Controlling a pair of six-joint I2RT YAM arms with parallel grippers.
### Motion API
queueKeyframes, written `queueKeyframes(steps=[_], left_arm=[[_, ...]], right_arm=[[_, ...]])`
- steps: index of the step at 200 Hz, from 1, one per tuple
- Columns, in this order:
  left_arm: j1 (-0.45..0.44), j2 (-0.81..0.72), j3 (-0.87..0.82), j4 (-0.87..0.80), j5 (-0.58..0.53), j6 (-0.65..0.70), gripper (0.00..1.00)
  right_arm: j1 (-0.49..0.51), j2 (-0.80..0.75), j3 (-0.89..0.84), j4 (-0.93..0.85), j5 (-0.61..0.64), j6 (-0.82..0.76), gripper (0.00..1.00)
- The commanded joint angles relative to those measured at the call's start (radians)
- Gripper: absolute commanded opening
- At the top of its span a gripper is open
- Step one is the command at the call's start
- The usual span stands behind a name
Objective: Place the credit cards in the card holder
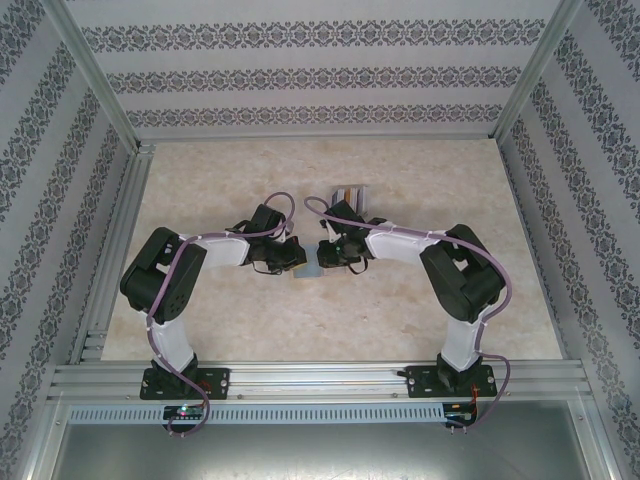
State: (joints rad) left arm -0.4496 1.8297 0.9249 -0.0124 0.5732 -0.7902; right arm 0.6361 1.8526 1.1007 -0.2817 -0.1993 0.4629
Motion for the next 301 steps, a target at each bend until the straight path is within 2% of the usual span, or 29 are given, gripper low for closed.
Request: queueKeyframes(steps=[1,31,74,125,164,206,245,268,301], left_arm=[[0.024,0.016,-0.033,-0.106,-0.069,0.024,0.08],[0.024,0.006,-0.013,-0.12,-0.056,0.029,0.09],[0.011,-0.043,0.031,-0.164,-0.039,0.035,0.15],[0.011,-0.11,0.103,-0.239,-0.047,0.06,0.28],[0.011,-0.118,0.151,-0.249,-0.042,0.068,0.3],[0.011,-0.093,0.221,-0.242,-0.028,0.086,0.3],[0.01,-0.033,0.31,-0.197,-0.008,0.072,0.31],[0.008,0.03,0.384,-0.194,-0.002,0.065,0.38],[0.009,0.136,0.509,-0.234,0.013,0.086,0.46]], right_arm=[[-0.01,-0.043,-0.002,-0.061,0.031,-0.026,0.22],[-0.009,-0.08,0.002,-0.023,-0.035,-0.007,0.22],[-0.041,-0.181,-0.023,-0.01,-0.051,0.002,0.22],[-0.212,-0.31,-0.09,0.023,-0.088,0.013,0.27],[-0.348,-0.341,-0.092,0.038,-0.117,0.004,0.29],[-0.429,-0.297,-0.035,0.015,-0.15,-0.024,0.32],[-0.441,-0.207,0.048,-0.007,-0.19,-0.04,0.35],[-0.44,-0.138,0.107,-0.024,-0.212,-0.05,0.38],[-0.444,-0.066,0.185,-0.059,-0.168,-0.069,0.39]])
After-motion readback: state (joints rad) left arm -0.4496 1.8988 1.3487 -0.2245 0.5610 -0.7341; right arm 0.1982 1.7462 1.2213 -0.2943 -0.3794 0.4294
